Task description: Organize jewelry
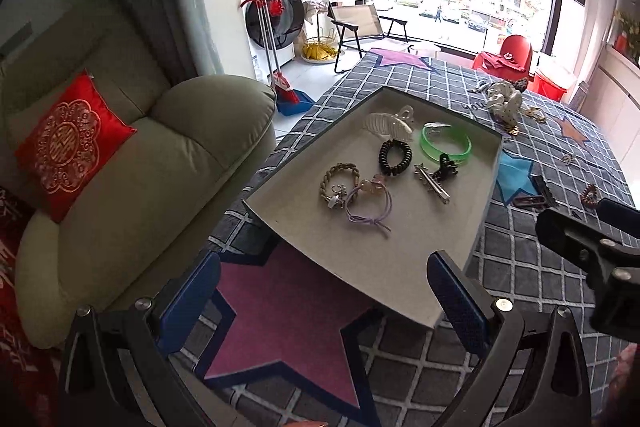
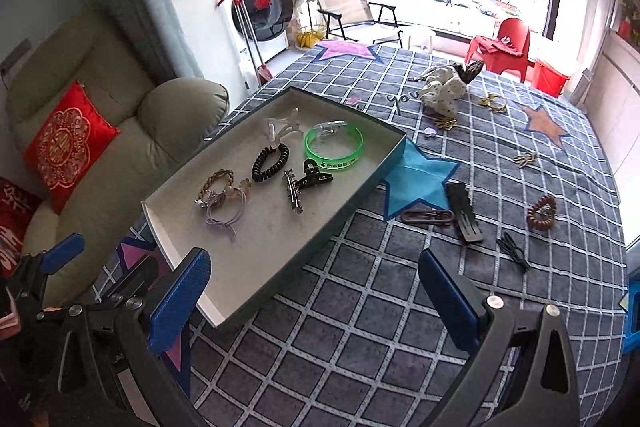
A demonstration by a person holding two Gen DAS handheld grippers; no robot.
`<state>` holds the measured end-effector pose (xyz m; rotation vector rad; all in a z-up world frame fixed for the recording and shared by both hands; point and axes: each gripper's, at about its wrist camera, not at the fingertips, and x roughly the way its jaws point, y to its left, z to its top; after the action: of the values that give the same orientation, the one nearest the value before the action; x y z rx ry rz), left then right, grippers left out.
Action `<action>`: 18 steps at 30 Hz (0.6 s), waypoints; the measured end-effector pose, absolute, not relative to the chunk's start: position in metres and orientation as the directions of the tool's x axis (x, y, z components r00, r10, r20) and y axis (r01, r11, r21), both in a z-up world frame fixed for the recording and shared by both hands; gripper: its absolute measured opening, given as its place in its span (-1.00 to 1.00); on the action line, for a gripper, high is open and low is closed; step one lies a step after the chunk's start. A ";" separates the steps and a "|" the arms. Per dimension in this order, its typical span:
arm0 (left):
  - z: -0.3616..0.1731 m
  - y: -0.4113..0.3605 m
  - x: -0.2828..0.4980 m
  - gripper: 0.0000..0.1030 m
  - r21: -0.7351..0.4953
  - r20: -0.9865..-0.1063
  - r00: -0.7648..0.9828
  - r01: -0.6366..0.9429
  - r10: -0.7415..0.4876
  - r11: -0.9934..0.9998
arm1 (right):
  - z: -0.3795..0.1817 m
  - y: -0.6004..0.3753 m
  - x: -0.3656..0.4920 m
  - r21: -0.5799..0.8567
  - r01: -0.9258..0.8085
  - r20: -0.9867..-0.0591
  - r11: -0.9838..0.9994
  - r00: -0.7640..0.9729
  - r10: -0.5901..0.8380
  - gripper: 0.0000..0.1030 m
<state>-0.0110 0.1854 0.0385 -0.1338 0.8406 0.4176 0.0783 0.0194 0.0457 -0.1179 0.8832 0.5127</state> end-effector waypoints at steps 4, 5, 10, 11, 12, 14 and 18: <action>0.042 0.179 -0.020 1.00 0.047 -0.745 0.596 -0.402 0.300 0.914 | 0.050 0.016 0.066 0.092 -0.469 -0.748 0.878 0.550 0.372 1.00; 0.042 0.177 -0.022 1.00 0.048 -0.744 0.596 -0.401 0.300 0.915 | 0.051 0.015 0.064 0.090 -0.467 -0.745 0.879 0.555 0.371 1.00; 0.041 0.173 -0.029 1.00 0.051 -0.749 0.589 -0.405 0.303 0.913 | 0.052 0.011 0.058 0.076 -0.458 -0.740 0.886 0.569 0.358 1.00; 0.040 0.173 -0.030 1.00 0.052 -0.753 0.585 -0.405 0.302 0.913 | 0.051 0.011 0.059 0.073 -0.456 -0.745 0.887 0.566 0.353 1.00; 0.039 0.173 -0.030 1.00 0.055 -0.755 0.581 -0.405 0.304 0.913 | 0.050 0.012 0.060 0.069 -0.454 -0.753 0.888 0.560 0.345 1.00; 0.036 0.173 -0.030 1.00 0.063 -0.761 0.571 -0.409 0.309 0.910 | 0.048 0.013 0.060 0.059 -0.453 -0.760 0.889 0.558 0.335 1.00; 0.030 0.175 -0.030 1.00 0.068 -0.774 0.553 -0.411 0.308 0.909 | 0.044 0.016 0.059 0.036 -0.464 -0.769 0.885 0.553 0.321 1.00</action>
<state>-0.0300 0.1748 0.0303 -0.1260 0.8883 0.4258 0.0587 0.0162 0.0445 -0.1792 0.8691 0.4674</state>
